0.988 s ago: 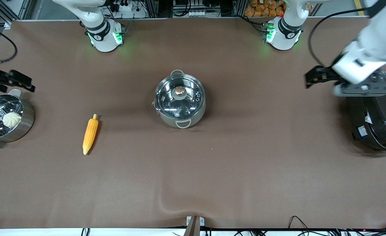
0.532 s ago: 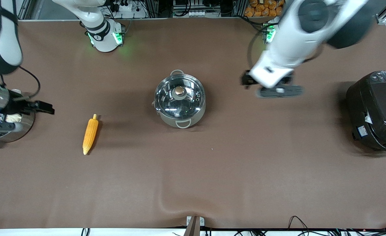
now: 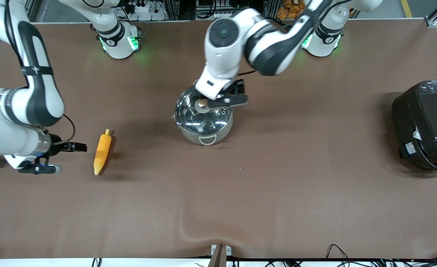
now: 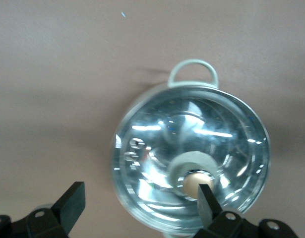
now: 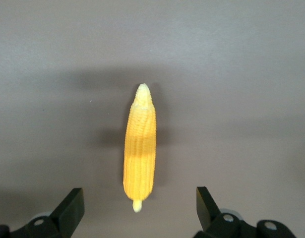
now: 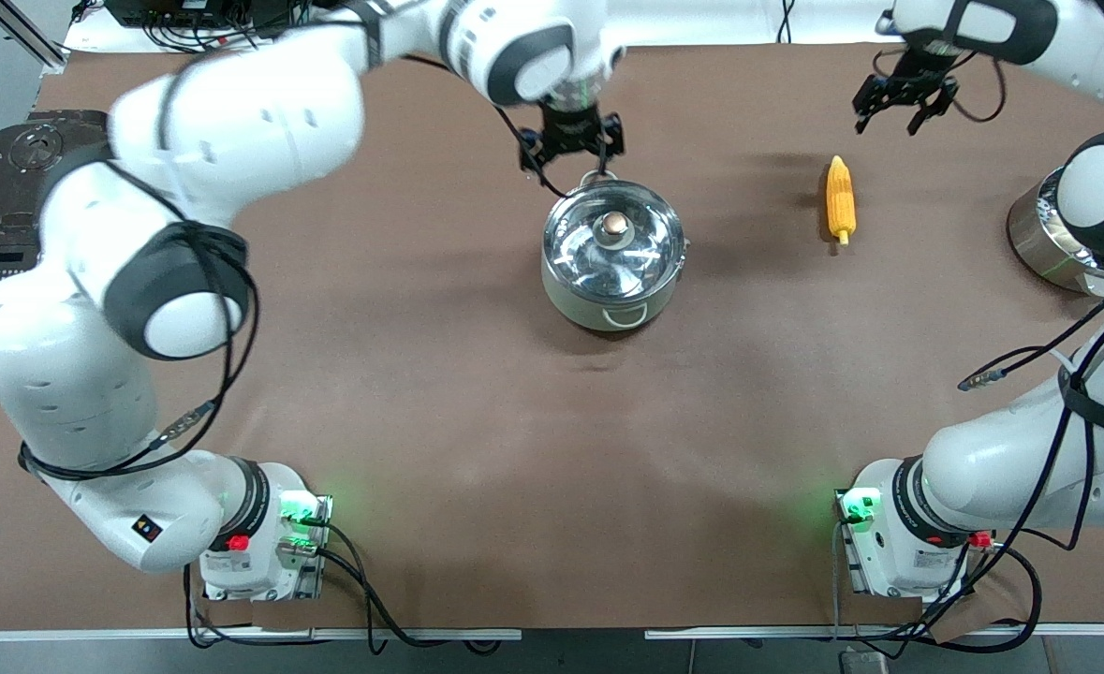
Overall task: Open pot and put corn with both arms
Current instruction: 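Grasp the lid knob with the left gripper while the right gripper grasps the corn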
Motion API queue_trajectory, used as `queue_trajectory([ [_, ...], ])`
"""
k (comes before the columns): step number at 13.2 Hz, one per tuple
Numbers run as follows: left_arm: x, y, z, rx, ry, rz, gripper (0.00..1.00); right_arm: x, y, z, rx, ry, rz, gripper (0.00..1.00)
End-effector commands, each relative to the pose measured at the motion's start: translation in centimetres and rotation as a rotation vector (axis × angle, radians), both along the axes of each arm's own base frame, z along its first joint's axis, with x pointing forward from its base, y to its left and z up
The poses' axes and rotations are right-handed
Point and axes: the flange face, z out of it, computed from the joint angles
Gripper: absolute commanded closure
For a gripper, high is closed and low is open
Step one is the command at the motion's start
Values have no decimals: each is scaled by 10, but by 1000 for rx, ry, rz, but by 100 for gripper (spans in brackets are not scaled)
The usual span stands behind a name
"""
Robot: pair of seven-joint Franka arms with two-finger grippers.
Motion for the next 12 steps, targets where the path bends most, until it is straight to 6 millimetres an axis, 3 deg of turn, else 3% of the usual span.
queue_trajectory([
  [1, -3, -31, -21, 7, -17, 49, 0, -18, 11, -24, -15, 1, 1, 0],
  [2, -17, -44, -36, 24, -10, 39, 0, -21, 19, -35, -17, -34, 15, 0],
  [3, -16, -46, -44, 41, -26, 45, 0, -24, 28, -45, -20, -71, 33, 0],
  [6, -27, -60, -63, 40, -43, 43, 0, -25, 25, -69, -49, -62, 59, 0],
  [8, -28, -61, -66, 43, -40, 42, 0, -25, 30, -84, -49, -72, 69, 0],
  [12, -29, -61, -72, 50, -34, 40, 12, -24, 12, -123, -94, -76, 106, 0],
])
